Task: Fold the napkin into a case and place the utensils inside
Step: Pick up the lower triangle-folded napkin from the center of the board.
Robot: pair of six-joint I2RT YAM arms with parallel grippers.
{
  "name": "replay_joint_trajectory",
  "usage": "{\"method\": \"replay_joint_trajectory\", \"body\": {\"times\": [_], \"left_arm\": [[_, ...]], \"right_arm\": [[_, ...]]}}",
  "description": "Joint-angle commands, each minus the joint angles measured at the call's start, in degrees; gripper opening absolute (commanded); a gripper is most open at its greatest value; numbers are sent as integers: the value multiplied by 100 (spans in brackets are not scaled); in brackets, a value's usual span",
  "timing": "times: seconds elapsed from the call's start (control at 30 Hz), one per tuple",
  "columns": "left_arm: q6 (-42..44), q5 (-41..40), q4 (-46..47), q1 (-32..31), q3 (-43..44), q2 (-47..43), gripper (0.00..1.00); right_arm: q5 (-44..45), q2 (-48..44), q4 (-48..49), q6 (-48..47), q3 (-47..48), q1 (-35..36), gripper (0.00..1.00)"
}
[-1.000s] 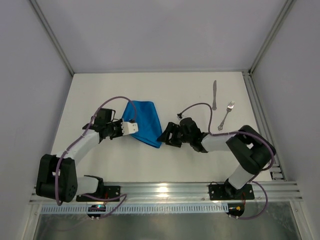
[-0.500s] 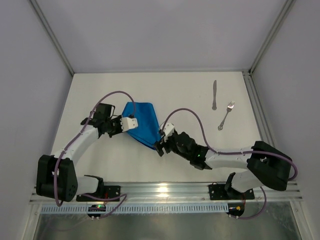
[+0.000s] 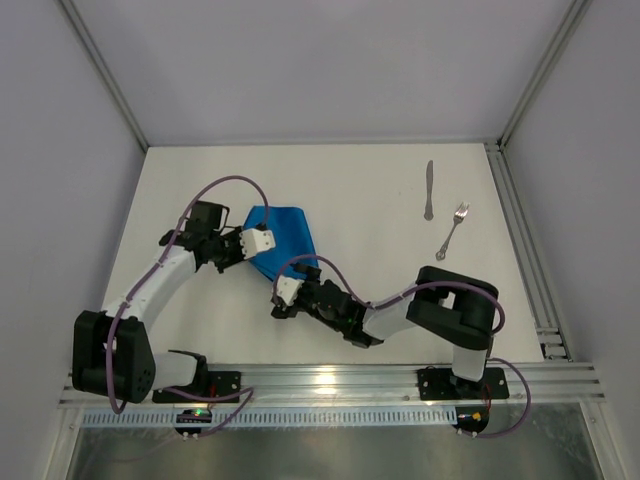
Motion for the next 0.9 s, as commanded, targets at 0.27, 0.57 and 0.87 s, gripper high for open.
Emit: {"method": "replay_joint_trajectory", "body": {"times": [0.27, 0.57, 0.87], "left_arm": [[-150, 216, -197, 8, 265, 65, 0], [-185, 243, -294, 8, 326, 65, 0], [-150, 208, -373, 8, 335, 47, 0]], "right_arm": [[44, 909, 50, -650, 1360, 87, 89], [1000, 1594, -864, -1055, 2116, 202, 89], [1801, 1226, -1550, -1169, 1459, 211, 80]]}}
